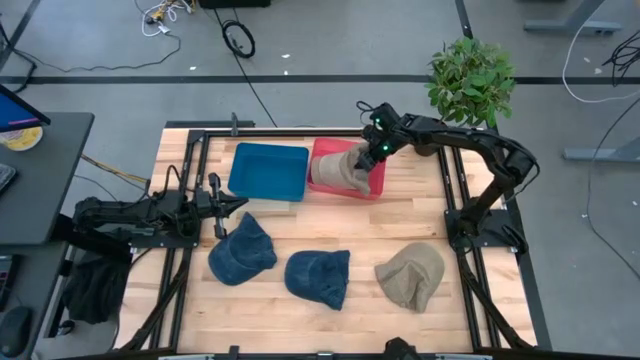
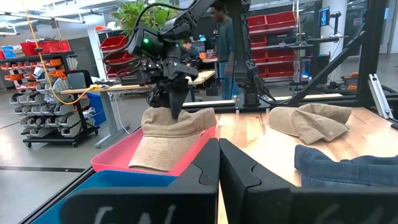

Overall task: Pick & Place hat
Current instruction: Put the left brown cap into the red bin

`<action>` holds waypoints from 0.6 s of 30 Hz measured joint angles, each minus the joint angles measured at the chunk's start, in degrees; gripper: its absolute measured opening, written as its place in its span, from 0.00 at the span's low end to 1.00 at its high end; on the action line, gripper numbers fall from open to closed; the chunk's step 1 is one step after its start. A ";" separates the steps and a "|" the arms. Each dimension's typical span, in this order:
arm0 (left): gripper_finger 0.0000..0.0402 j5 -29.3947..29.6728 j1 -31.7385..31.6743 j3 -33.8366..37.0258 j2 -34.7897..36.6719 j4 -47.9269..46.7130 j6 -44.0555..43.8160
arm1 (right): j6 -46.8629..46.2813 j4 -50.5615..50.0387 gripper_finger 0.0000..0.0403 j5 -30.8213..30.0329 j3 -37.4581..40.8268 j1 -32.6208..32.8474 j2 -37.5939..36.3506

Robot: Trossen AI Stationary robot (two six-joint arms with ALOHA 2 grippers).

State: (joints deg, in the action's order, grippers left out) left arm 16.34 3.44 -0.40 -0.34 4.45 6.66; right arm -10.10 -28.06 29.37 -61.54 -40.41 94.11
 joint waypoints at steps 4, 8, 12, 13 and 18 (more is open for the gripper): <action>0.01 0.00 0.00 0.00 -0.02 0.00 0.02 | -0.57 -1.44 0.53 0.06 0.02 -0.09 -2.89; 0.01 0.00 0.00 -0.01 -0.01 0.00 0.00 | -2.01 -2.06 0.54 0.13 0.02 0.17 -6.59; 0.01 0.02 0.00 0.02 0.00 0.00 0.00 | -2.14 -5.06 0.52 0.02 0.02 2.53 -9.93; 0.01 0.00 0.00 0.02 -0.02 0.00 0.02 | -1.49 -5.95 0.51 0.01 0.02 3.54 -10.43; 0.01 0.01 0.00 0.02 0.00 0.00 0.02 | -1.16 -9.46 0.40 -1.45 0.02 8.00 -11.99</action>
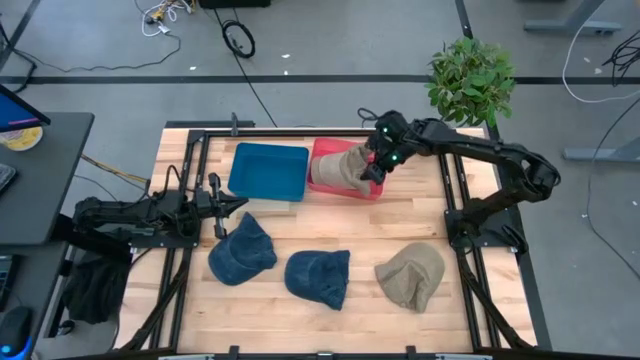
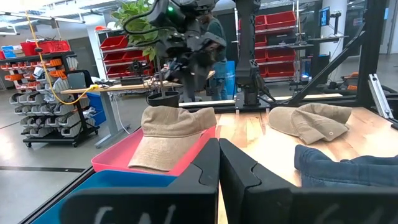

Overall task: Pick & Place hat
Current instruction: Put the left brown cap into the red bin

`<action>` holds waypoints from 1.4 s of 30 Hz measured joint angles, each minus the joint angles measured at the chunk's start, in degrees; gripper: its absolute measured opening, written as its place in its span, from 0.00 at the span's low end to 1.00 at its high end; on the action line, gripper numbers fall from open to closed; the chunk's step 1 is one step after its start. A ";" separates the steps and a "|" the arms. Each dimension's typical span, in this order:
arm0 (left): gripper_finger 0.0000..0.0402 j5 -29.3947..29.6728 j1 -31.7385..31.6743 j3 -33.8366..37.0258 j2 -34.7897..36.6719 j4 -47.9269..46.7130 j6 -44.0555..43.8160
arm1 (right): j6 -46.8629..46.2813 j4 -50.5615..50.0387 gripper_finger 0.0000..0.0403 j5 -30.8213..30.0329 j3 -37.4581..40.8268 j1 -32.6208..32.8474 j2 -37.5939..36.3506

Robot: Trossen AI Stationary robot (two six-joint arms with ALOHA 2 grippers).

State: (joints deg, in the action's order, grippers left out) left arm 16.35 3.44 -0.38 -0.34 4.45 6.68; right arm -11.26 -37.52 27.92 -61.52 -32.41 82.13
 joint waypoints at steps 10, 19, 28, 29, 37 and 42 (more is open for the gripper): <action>0.01 -0.01 0.00 0.00 -0.02 0.00 0.00 | 1.25 -1.55 0.04 -7.04 0.02 4.16 0.60; 0.01 0.01 0.00 -0.02 0.00 0.00 0.00 | 7.16 -3.42 0.01 -5.81 0.09 5.66 3.52; 0.01 -0.01 0.00 -0.01 -0.02 0.01 0.00 | 8.71 -3.36 0.00 -17.57 0.09 4.93 8.17; 0.01 -0.01 0.00 -0.02 0.00 0.00 0.00 | 8.72 -2.89 0.00 -17.87 0.09 4.78 8.47; 0.01 -0.01 0.00 -0.02 0.00 0.02 0.00 | 10.05 -2.41 0.00 -15.03 0.09 4.54 13.85; 0.01 -0.01 0.00 -0.02 0.00 0.00 0.00 | 9.77 -2.74 0.00 -13.08 0.09 4.69 16.14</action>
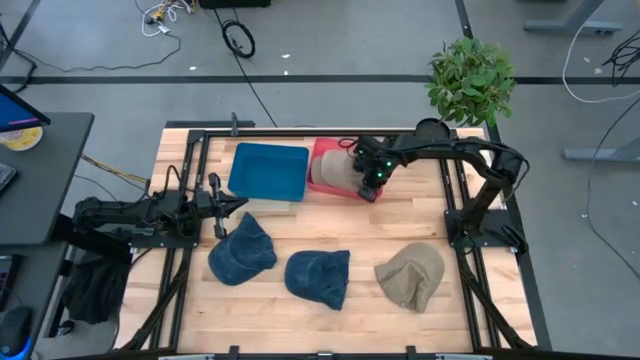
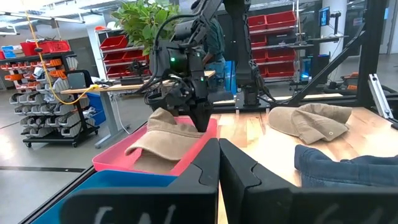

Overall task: Pick & Place hat
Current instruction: Put the left brown cap into the red bin

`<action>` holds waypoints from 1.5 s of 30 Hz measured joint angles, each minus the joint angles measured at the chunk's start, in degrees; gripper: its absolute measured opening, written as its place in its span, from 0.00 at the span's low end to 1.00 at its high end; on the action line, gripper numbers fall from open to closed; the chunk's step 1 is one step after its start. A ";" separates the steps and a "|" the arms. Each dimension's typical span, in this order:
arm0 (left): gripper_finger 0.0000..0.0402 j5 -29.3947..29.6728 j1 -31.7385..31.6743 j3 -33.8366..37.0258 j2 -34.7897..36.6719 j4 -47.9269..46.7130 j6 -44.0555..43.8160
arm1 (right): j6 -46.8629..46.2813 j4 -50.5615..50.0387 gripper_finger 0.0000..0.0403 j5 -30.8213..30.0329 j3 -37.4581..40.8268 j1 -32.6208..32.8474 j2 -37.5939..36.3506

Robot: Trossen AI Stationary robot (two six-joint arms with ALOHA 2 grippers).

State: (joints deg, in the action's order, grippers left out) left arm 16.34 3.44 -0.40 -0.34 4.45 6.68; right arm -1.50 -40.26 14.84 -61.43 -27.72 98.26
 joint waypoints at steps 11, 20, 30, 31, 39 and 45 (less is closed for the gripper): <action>0.01 0.00 0.00 0.00 -0.01 0.00 0.00 | 1.36 -1.44 0.00 4.21 0.00 0.12 -9.81; 0.01 0.00 0.00 0.02 -0.02 0.00 0.00 | -3.17 13.50 0.00 -4.28 -0.02 -4.93 -12.02; 0.01 0.00 0.00 0.02 -0.02 0.00 0.00 | -8.39 13.47 0.00 -3.77 -0.01 -9.93 -3.75; 0.01 0.02 0.00 0.00 0.00 0.00 -0.02 | -8.39 13.12 0.00 -3.16 -0.01 -9.46 -2.11; 0.01 0.00 0.00 0.02 0.00 0.00 0.00 | -10.10 16.35 0.00 -0.39 -0.07 -6.10 6.29; 0.01 0.00 0.00 0.02 -0.02 0.00 0.00 | -11.47 15.25 0.00 -0.25 -0.02 -6.05 3.09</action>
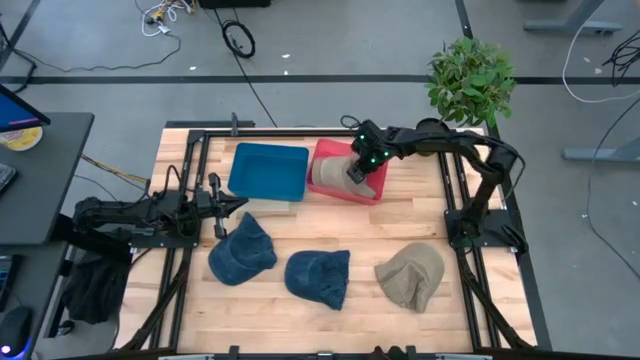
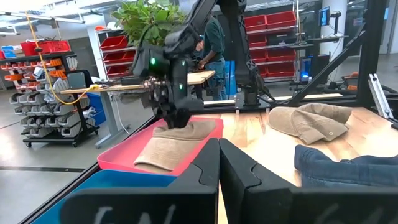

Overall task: Pick & Place hat
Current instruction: Put the left brown cap into the red bin

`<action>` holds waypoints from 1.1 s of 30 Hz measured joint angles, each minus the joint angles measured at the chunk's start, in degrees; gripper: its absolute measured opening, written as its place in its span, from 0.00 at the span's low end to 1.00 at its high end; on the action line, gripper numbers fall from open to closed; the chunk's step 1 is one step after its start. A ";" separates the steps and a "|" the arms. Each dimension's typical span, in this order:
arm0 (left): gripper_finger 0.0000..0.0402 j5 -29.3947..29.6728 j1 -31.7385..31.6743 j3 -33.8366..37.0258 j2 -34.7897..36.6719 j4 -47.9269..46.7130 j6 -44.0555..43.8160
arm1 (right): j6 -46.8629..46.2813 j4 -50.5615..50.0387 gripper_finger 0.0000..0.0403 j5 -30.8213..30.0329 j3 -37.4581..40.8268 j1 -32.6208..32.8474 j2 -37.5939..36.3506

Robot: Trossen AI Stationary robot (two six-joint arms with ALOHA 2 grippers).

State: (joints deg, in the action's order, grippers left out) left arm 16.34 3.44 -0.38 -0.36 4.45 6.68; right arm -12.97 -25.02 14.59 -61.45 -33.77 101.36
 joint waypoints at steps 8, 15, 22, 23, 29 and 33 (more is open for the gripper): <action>0.01 0.00 0.00 -0.01 0.01 0.02 -0.01 | -1.50 3.10 0.00 0.02 0.00 0.53 -10.99; 0.01 0.00 0.00 0.00 0.01 0.00 0.00 | -0.95 7.64 0.00 0.19 -0.09 2.68 -7.83; 0.01 0.00 0.00 0.00 0.02 0.00 0.00 | -4.01 9.78 0.00 4.46 -0.30 3.13 3.97; 0.01 0.00 0.00 -0.01 0.01 0.00 0.00 | -4.89 10.44 0.00 5.60 -0.33 3.12 5.23; 0.01 0.00 0.00 0.00 0.01 0.00 0.00 | -7.65 11.17 0.00 5.83 -0.15 3.18 6.32; 0.01 0.02 0.00 0.00 0.00 0.00 0.00 | -7.58 10.29 0.00 5.15 -0.17 3.18 2.85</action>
State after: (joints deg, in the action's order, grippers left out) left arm 16.36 3.44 -0.38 -0.36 4.45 6.68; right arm -20.56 -14.72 19.74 -61.63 -30.59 104.20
